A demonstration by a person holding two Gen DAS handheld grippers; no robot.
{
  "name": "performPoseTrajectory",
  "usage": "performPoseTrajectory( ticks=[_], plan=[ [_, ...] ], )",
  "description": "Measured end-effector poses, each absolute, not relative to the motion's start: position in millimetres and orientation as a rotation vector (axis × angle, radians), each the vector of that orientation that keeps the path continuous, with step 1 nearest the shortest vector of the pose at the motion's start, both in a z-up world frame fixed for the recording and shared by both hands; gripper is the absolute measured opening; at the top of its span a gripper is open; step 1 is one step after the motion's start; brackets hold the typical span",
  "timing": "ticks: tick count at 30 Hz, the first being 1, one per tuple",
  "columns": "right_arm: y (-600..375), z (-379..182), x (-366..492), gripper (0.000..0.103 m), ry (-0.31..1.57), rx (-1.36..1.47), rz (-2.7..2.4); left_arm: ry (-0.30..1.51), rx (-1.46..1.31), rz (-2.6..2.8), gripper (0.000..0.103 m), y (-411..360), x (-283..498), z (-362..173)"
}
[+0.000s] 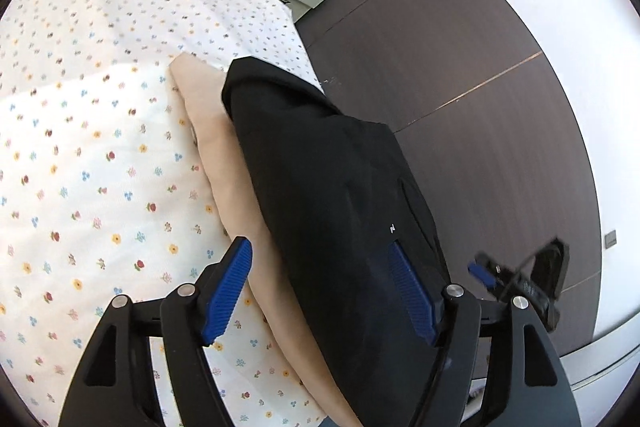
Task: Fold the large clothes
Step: 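Lower the black shirt onto the stack and open both tools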
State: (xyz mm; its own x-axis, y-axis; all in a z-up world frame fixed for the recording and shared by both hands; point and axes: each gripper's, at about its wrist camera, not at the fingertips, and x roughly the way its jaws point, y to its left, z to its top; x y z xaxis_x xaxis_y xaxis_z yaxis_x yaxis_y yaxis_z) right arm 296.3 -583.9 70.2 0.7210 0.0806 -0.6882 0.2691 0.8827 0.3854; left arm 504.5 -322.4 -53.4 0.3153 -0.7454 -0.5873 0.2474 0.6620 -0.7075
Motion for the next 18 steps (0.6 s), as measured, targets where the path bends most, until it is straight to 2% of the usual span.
performPoseTrajectory(
  ticks=[5,14,15,16,17,18],
  plan=[
    [-590,51,245,0.065,0.741,0.599,-0.115,1.072,-0.489,-0.704,0.067,-339,513,-43],
    [-604,-11,244,0.065,0.755,0.812,-0.059,1.114,-0.383,-0.724,0.060,-375,540,-46],
    [-606,-16,249,0.064,0.760,0.827,-0.056,1.117,-0.378,-0.724,0.056,-379,543,-50],
    [-608,-17,253,0.057,0.745,0.832,-0.051,1.119,-0.372,-0.719,0.052,-383,545,-51],
    [-611,-16,257,0.034,0.722,0.835,-0.033,1.120,-0.368,-0.713,0.051,-386,546,-54],
    [-611,-15,260,0.027,0.713,0.834,-0.035,1.118,-0.371,-0.710,0.051,-387,548,-54]
  ],
)
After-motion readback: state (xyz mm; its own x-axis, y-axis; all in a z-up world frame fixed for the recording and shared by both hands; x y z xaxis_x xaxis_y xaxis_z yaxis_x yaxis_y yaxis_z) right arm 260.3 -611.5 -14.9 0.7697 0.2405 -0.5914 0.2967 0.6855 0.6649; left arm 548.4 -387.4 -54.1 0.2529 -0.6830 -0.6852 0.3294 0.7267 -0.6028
